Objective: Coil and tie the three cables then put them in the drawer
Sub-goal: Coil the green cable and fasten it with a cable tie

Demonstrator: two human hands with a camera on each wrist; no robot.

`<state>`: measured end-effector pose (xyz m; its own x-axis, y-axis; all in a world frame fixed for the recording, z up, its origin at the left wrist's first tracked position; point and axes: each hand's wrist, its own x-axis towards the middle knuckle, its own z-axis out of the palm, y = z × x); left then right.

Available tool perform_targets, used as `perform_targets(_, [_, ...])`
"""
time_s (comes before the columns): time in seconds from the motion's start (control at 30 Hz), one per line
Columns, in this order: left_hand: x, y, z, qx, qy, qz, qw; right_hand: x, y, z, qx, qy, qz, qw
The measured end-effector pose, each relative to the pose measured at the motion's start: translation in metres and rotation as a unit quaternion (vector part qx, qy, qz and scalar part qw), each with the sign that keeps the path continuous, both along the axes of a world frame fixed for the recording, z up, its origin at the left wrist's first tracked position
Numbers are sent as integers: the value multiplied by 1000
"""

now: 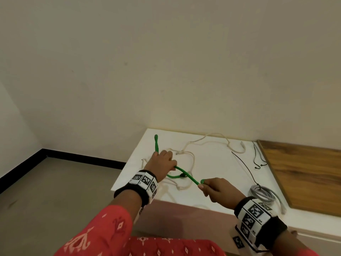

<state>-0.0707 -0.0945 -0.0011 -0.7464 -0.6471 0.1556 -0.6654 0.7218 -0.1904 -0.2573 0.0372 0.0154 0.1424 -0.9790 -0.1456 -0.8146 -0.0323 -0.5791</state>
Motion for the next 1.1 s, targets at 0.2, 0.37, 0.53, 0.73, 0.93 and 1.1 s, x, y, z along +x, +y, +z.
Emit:
perform_targets(0.2, [-8,-17,10,76,55,74,993,2,0,-6,-21,28,10,999])
perform_targets(0.37, [-11,-16,42,106,302,63,945,3,-1,-1,-52,32,-12,998])
perform_targets(0.53, [-7,-10,79,103,417,-19,903,14,-1,14,-86,21,-35,995])
perform_targets(0.73, [14,7,111,-105,383,-48,916,27,7,29,-96,-98,-51,989])
perform_targets(0.93, [56,28,134,-266,310,-32,912,47,25,52,-45,-384,-31,922])
perform_targets(1.1, [83,42,148,-288,302,-24,908,64,32,63,7,-511,-1,859])
